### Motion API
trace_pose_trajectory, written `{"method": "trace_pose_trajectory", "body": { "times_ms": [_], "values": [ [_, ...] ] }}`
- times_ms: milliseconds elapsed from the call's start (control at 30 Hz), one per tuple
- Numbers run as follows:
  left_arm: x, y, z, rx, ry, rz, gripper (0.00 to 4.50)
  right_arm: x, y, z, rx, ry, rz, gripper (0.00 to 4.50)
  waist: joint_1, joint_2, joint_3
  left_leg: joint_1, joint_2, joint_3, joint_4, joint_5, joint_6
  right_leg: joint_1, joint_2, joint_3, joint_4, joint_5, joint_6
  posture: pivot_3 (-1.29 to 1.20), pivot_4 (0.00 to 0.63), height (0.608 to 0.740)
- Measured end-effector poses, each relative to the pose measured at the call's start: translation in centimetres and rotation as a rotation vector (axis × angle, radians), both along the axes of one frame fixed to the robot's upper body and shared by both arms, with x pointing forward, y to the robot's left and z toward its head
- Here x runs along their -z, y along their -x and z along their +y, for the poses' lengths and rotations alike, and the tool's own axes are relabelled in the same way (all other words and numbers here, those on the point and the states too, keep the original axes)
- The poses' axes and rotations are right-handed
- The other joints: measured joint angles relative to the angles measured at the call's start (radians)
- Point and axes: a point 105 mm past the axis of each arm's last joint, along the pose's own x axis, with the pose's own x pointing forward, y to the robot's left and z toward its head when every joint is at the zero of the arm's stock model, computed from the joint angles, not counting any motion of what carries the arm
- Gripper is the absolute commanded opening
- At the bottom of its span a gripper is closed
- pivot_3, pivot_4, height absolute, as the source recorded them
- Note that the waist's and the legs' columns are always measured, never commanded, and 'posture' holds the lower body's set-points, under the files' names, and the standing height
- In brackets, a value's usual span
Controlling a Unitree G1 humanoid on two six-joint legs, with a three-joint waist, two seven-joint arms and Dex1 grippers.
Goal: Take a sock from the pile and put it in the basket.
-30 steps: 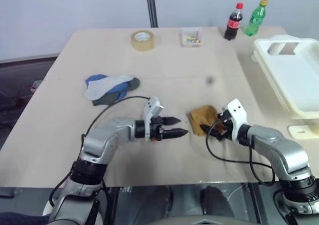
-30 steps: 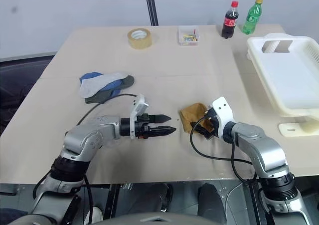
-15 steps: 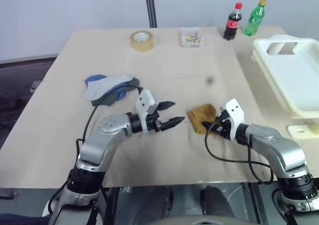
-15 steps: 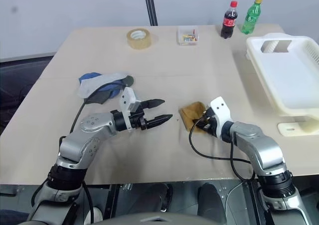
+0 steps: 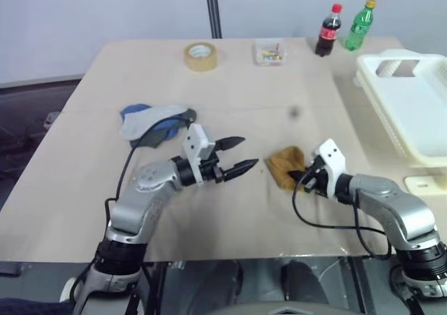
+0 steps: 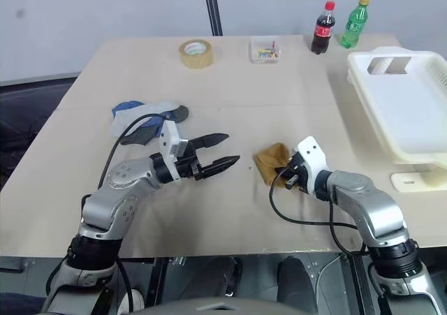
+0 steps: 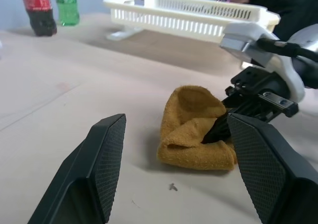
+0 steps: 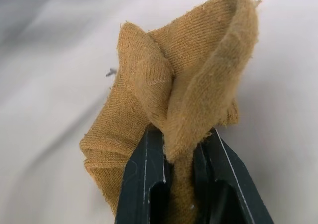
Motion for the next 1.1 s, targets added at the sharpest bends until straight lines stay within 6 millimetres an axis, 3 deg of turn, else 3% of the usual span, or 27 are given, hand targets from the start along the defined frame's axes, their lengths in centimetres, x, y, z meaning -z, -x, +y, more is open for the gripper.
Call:
{"method": "trace_pose_trajectory", "body": {
  "times_ms": [167,267,367,433,500,533,567,633,700,733,833,900,1100],
  "values": [
    [-0.1,0.3,-0.1,0.025,0.009,0.005,3.48,-2.5,-0.3,-3.5,0.048,0.018,-0.014,0.04,-0.002,0.0,0.0,-0.001,0.0,0.0,0.0,0.0,0.0,0.0,0.0,0.0,0.0,0.0,0.0,0.0,0.15,0.74],
    [-0.2,0.5,-0.5,0.052,0.007,-0.003,3.48,-6.9,-2.2,-7.1,0.132,0.037,-0.104,0.04,-0.006,0.004,0.003,-0.001,0.0,0.003,0.0,0.0,0.0,0.0,0.0,0.002,0.0,0.0,0.001,0.0,0.15,0.74],
    [-0.3,0.8,-1.2,0.086,0.021,-0.013,3.48,-14.5,-3.9,-11.4,0.274,-0.019,-0.292,0.04,-0.003,0.004,0.003,-0.001,0.001,0.002,-0.001,0.0,0.0,0.0,0.001,0.0,-0.001,0.0,0.001,0.0,0.15,0.74],
    [-0.5,0.9,-1.6,0.101,0.027,-0.019,3.48,-16.1,-4.2,-12.3,0.299,-0.057,-0.323,0.04,-0.003,0.003,0.003,-0.002,0.002,0.002,-0.002,0.0,0.0,0.0,0.001,0.0,-0.002,0.0,0.0,0.0,0.15,0.74],
    [-0.9,0.8,-1.8,0.11,0.035,-0.032,3.48,-16.4,-5.5,-14.3,0.38,-0.116,-0.296,0.04,-0.005,0.003,0.004,-0.002,0.001,0.003,-0.001,0.0,0.0,-0.001,0.0,0.001,-0.002,0.0,0.001,0.0,0.15,0.74],
    [-1.3,0.8,-2.1,0.119,0.04,-0.046,3.48,-16.8,-6.3,-17.8,0.529,-0.141,-0.279,0.04,-0.001,0.004,0.004,-0.002,-0.001,0.004,-0.001,0.0,0.0,-0.001,-0.002,0.002,-0.001,0.0,0.001,0.0,0.15,0.74],
    [-1.3,0.8,-2.0,0.117,0.04,-0.048,3.48,-16.8,-6.3,-18.8,0.569,-0.143,-0.278,0.04,0.002,0.004,0.004,-0.003,-0.001,0.003,-0.001,0.0,0.0,-0.001,-0.002,0.001,-0.002,0.0,0.001,0.0,0.15,0.74],
    [-1.3,0.8,-2.0,0.118,0.041,-0.046,3.48,-17.0,-6.8,-20.8,0.647,-0.172,-0.267,0.98,-0.001,0.004,0.005,-0.003,-0.001,0.003,-0.001,0.0,0.001,-0.001,-0.002,0.001,-0.002,0.0,0.001,0.0,0.15,0.74],
    [-1.4,0.8,-2.3,0.125,0.048,-0.047,3.48,-15.8,-7.3,-22.6,0.719,-0.17,-0.234,1.9,-0.004,0.004,0.005,-0.003,0.0,0.003,-0.001,0.0,0.001,-0.001,-0.001,0.001,-0.002,0.0,0.001,0.0,0.15,0.74],
    [-1.4,0.8,-2.3,0.125,0.048,-0.047,3.48,-15.3,-7.3,-22.9,0.73,-0.164,-0.222,2.16,-0.005,0.004,0.005,-0.003,0.0,0.004,-0.001,0.0,0.001,-0.001,-0.001,0.001,-0.002,0.0,0.001,0.0,0.15,0.74],
    [-1.4,0.8,-2.3,0.125,0.047,-0.047,3.48,-13.1,-7.6,-23.9,0.759,-0.109,-0.167,3.56,-0.01,0.005,0.005,-0.003,0.0,0.006,-0.001,0.0,0.001,-0.003,-0.001,0.004,0.0,0.0,0.001,0.0,0.15,0.74],
    [-1.3,0.8,-2.3,0.122,0.047,-0.046,3.48,-12.7,-7.7,-24.1,0.762,-0.072,-0.17,4.45,-0.01,0.006,0.006,-0.003,0.0,0.006,-0.001,0.0,0.001,-0.003,0.0,0.005,0.0,0.0,0.001,0.0,0.15,0.74],
    [-1.1,0.8,-2.2,0.119,0.045,-0.035,3.48,-12.4,-7.8,-25.2,0.76,0.122,-0.213,4.45,-0.007,0.006,0.006,-0.003,0.0,0.006,-0.001,0.0,0.001,-0.003,0.0,0.004,0.0,0.0,0.001,0.0,0.15,0.74]
  ]
}}
